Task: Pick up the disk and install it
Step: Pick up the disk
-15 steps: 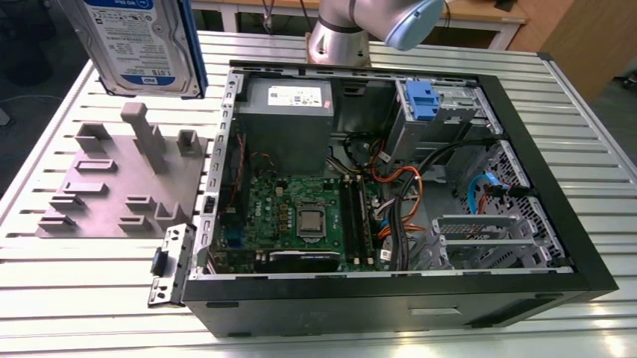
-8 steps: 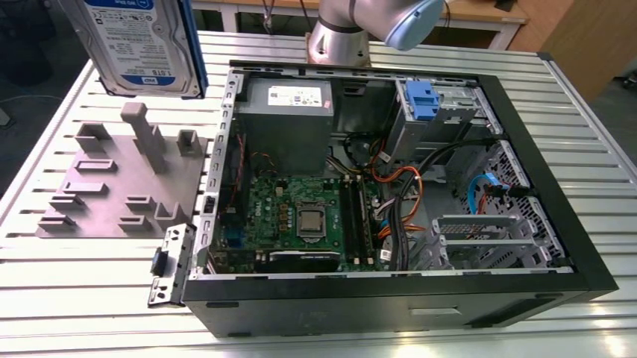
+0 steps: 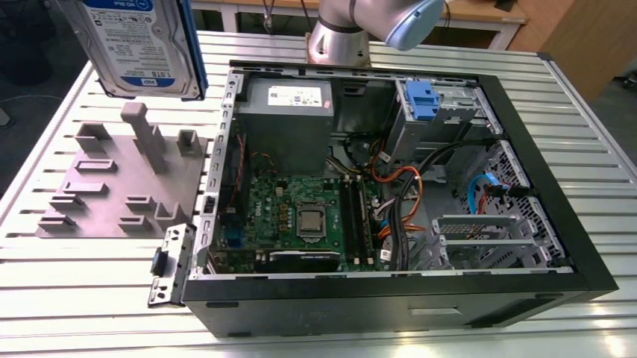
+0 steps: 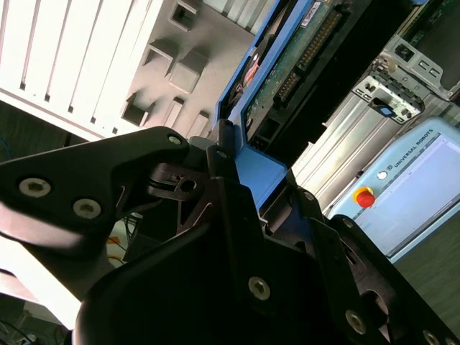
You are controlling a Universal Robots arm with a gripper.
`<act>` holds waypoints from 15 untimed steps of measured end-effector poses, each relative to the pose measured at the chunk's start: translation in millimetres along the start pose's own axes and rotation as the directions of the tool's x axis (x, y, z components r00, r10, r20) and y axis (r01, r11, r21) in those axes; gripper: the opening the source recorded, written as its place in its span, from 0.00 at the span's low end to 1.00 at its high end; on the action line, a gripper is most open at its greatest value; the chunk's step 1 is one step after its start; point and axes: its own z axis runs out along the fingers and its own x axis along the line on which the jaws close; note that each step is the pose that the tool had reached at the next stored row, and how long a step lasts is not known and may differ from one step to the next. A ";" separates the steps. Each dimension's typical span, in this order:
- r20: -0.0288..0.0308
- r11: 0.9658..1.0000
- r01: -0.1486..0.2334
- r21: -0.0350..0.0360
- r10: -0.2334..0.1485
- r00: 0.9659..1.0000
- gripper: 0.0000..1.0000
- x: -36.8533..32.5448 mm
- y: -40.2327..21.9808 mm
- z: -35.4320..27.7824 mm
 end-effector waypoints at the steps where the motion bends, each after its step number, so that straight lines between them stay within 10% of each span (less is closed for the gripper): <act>1: 0.000 1.000 0.000 0.000 0.000 1.000 0.36 0.0 -0.1 0.0; 15: 0.000 1.000 0.000 0.000 0.000 1.000 0.36 0.0 -4.2 -0.1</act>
